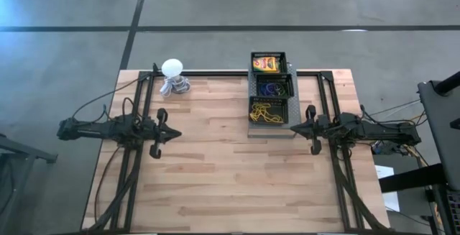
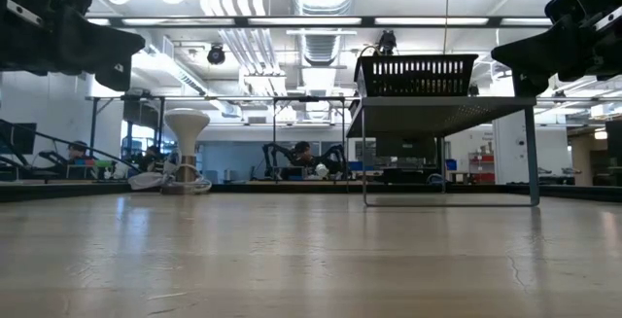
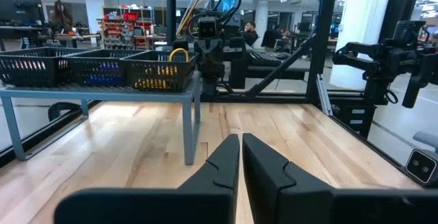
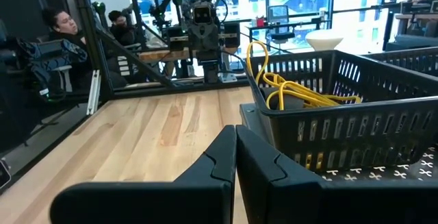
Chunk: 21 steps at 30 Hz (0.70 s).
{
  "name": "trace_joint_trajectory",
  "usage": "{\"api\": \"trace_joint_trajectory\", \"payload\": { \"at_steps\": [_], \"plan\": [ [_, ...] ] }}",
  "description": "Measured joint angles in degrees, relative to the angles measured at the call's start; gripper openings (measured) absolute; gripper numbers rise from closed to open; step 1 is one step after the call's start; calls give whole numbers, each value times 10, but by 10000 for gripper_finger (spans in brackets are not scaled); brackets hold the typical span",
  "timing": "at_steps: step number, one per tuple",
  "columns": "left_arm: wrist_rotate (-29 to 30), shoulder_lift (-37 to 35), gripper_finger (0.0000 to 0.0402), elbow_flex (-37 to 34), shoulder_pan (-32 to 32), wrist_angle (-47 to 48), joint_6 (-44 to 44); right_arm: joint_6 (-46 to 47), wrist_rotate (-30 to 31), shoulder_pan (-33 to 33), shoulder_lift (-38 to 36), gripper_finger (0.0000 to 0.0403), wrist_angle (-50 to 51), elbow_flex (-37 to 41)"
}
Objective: Pick & Place Office Desk Supplies
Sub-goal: Return to Home Position
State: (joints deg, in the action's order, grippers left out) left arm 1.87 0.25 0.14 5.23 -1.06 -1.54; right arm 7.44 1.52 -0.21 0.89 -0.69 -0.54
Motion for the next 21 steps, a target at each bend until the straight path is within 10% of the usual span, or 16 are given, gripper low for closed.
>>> {"api": "trace_joint_trajectory", "payload": {
  "at_steps": [21],
  "plan": [
    [0,0,27,0,0,0,0,-24,0,0,-3,8,0,0]
  ]
}}
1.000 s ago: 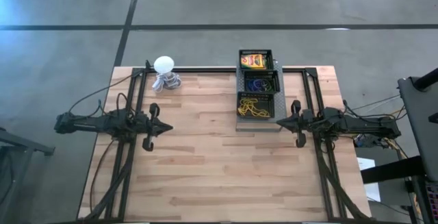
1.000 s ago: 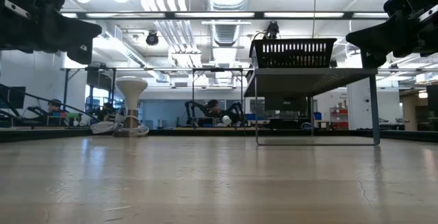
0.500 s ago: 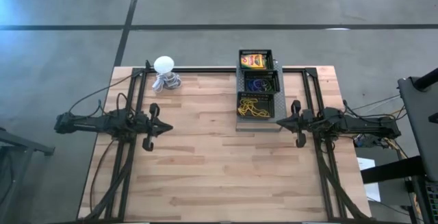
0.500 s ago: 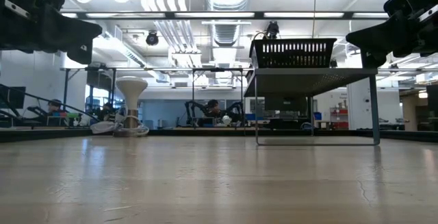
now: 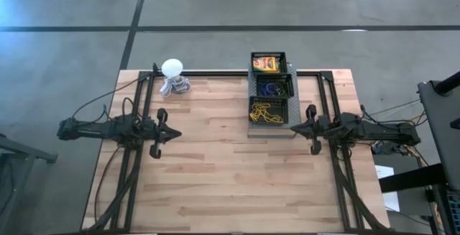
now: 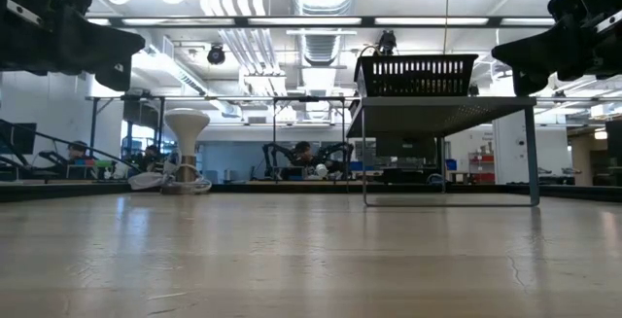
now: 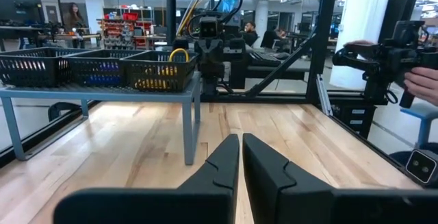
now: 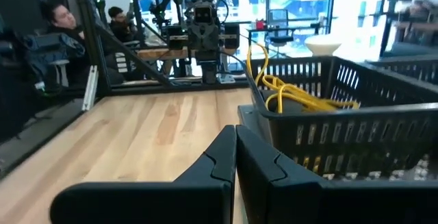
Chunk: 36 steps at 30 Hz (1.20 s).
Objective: Pick & Place Office Desk Supplies
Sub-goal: Return to Home Position
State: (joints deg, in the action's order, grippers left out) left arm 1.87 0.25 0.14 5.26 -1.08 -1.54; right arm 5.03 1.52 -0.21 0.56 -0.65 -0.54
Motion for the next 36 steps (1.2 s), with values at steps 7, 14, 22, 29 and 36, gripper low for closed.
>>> {"api": "trace_joint_trajectory", "payload": {
  "at_steps": [7,14,22,29,36],
  "plan": [
    [0,0,27,0,0,0,0,2,-28,7,-5,8,3,-1],
    [0,0,27,0,0,0,0,-24,-28,7,-5,8,2,-1],
    [0,0,27,0,0,0,0,-23,-30,7,8,8,1,0],
    [0,0,27,0,0,0,0,-22,-30,7,11,8,0,0],
    [0,0,27,0,0,0,0,-21,-30,7,11,8,1,0]
  ]
}}
